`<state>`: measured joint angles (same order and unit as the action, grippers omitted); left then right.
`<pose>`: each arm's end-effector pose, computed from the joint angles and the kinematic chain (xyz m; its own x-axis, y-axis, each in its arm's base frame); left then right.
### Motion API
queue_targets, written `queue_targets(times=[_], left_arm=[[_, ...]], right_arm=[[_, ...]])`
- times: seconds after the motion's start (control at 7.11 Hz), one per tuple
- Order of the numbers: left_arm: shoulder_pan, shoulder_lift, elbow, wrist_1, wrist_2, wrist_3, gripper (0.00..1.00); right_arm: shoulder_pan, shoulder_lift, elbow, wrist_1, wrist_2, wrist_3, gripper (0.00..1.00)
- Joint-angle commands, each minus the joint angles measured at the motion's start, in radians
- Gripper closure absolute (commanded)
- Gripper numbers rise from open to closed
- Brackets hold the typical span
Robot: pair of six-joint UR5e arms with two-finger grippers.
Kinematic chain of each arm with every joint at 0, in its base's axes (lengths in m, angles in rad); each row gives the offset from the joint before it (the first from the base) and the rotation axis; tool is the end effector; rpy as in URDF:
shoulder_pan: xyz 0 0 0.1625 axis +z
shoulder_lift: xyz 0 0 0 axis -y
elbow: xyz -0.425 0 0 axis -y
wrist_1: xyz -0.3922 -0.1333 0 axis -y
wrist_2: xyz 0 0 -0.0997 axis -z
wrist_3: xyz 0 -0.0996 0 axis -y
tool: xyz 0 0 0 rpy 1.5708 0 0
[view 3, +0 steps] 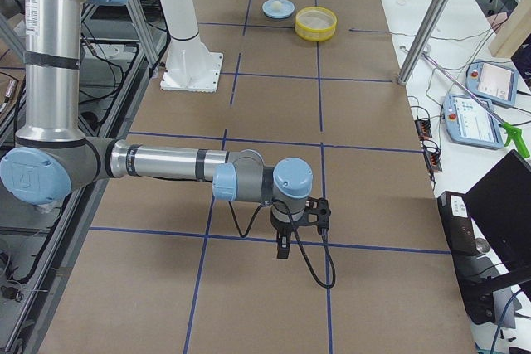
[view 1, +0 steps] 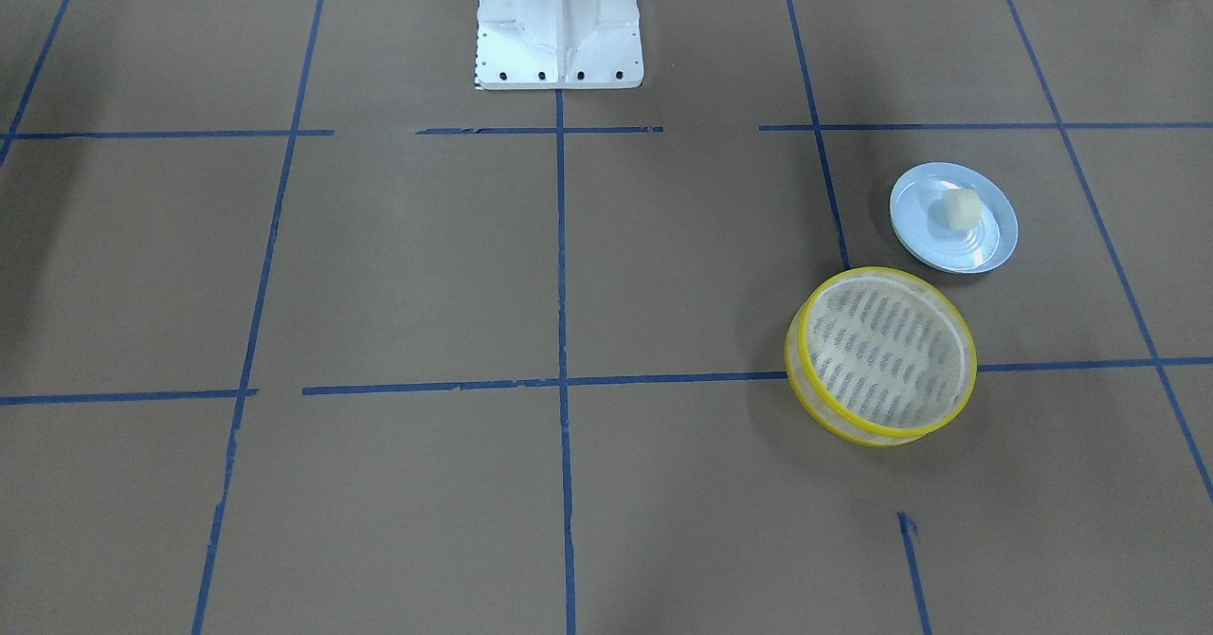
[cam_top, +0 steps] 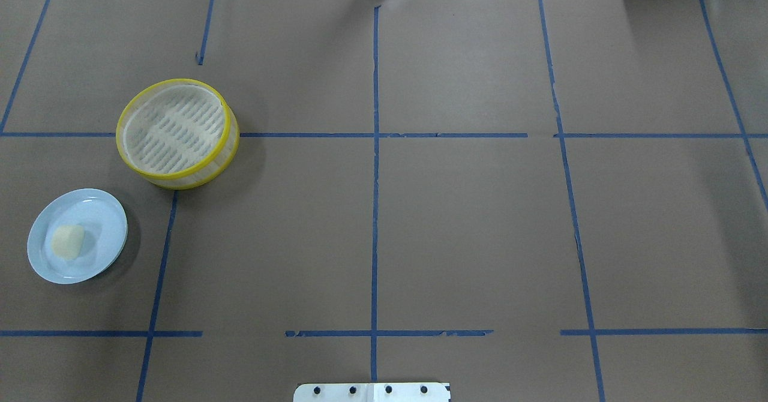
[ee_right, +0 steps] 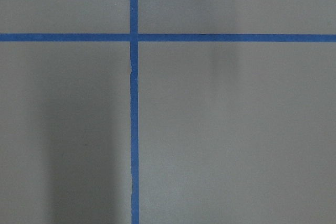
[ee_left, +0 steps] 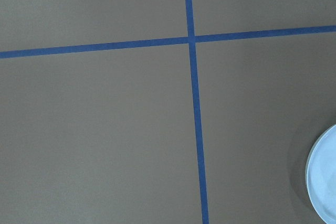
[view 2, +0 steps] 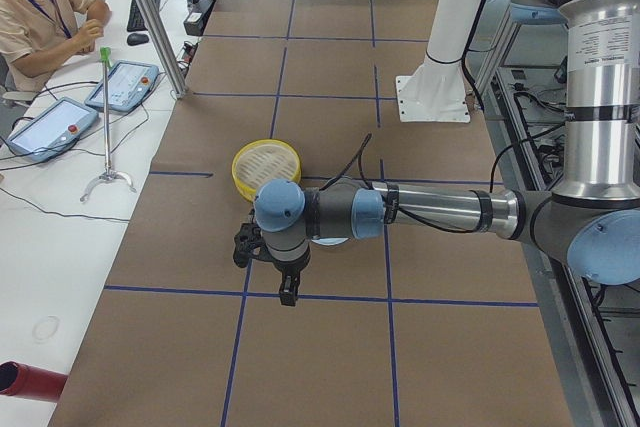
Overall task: Place bun in steamer
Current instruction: 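Move the left gripper down over the white bun on the blue plate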
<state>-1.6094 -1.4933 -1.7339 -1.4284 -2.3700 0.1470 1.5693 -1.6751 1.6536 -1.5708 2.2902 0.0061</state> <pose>-0.0794 -0.4507 0.6277 0.6933 0.0793 -0.7162 -0.0637 0.9968 0.0487 0.0670 -0.4460 0.6707 0.7522 0.0191 0.6586 -0.0031 0.9997 -0.0255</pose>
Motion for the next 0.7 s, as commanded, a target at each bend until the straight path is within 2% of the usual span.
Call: queue_targets(times=[0.0, 0.56], left_arm=[[0.0, -0.01, -0.016, 0.022, 0.0, 0.006, 0.0], [0.002, -0.018, -0.021, -0.016, -0.005, 0.008, 0.0]], right_arm=[[0.0, 0.0, 0.0, 0.0, 0.0, 0.0, 0.0], [0.0, 0.0, 0.0, 0.0, 0.0, 0.0, 0.0]])
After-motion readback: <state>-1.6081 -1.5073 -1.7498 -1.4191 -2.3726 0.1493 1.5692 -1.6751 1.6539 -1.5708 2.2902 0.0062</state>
